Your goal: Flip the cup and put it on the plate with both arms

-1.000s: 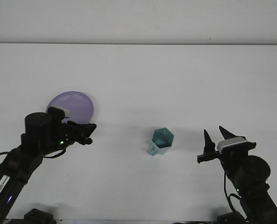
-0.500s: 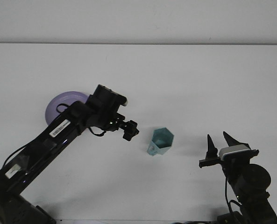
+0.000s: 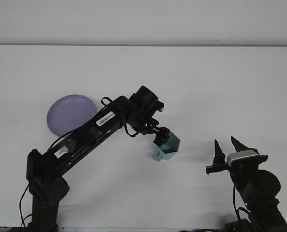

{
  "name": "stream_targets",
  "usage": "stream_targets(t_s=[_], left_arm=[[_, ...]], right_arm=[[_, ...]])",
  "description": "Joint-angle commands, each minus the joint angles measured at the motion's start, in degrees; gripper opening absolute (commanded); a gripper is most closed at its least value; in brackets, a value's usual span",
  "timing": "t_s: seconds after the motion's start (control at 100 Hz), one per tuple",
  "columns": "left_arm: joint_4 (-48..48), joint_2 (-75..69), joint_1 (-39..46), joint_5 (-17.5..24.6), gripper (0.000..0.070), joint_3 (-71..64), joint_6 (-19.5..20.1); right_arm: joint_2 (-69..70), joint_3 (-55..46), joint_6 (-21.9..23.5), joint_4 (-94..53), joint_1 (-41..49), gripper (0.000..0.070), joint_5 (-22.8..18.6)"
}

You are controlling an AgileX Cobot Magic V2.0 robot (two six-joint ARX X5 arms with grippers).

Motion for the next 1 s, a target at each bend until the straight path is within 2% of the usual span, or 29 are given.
stream_targets(t_s=[0.0, 0.15, 0.32, 0.37, 0.45, 0.51, 0.52, 0.75, 0.87, 0.99], left_arm=[[-1.09, 3.28, -0.92, -0.33, 0.0469, 2.1, 0.85], [-0.92, 6.34, -1.97, -1.92, 0.0464, 2.45, 0.87], [-0.11, 9.03, -2.58, -1.92, 0.0462, 2.45, 1.2], [-0.15, 9.68, -2.62, -1.92, 0.0437, 2.45, 1.2], [-0.17, 9.94, -2.62, -1.92, 0.0254, 2.45, 1.51], [0.35, 9.94, -2.97, -1.92, 0.001, 2.45, 2.8], [0.42, 9.94, -3.04, -1.92, 0.0, 2.47, 2.95], [-1.99, 9.79, -2.75, -2.56, 0.0012, 5.79, 4.02], [-5.86, 9.68, -1.7, -4.9, 0.0012, 9.7, 4.31], [-9.68, 9.51, -0.02, -4.98, 0.0012, 13.84, 4.83]], right_arm=[[0.17, 0.13, 0.63, 0.31, 0.11, 0.0345, 0.2], [0.17, 0.13, 0.66, 0.28, 0.11, 0.0345, 0.2], [0.17, 0.13, 0.79, 0.22, 0.11, 0.0345, 0.2], [0.17, 0.13, 0.79, 0.2, 0.11, 0.0345, 0.2], [0.17, 0.13, 0.79, -0.13, 0.11, 0.0345, 0.2], [0.17, 0.13, 0.79, -0.35, 0.11, 0.0344, 0.2], [0.17, 0.13, 0.79, -0.37, 0.11, 0.0344, 0.2], [0.17, 0.13, 0.79, -0.57, 0.11, 0.0344, 0.2], [0.17, 0.13, 0.79, -0.63, 0.11, 0.0344, 0.2], [0.17, 0.13, 0.79, -0.61, 0.11, 0.0344, 0.2]])
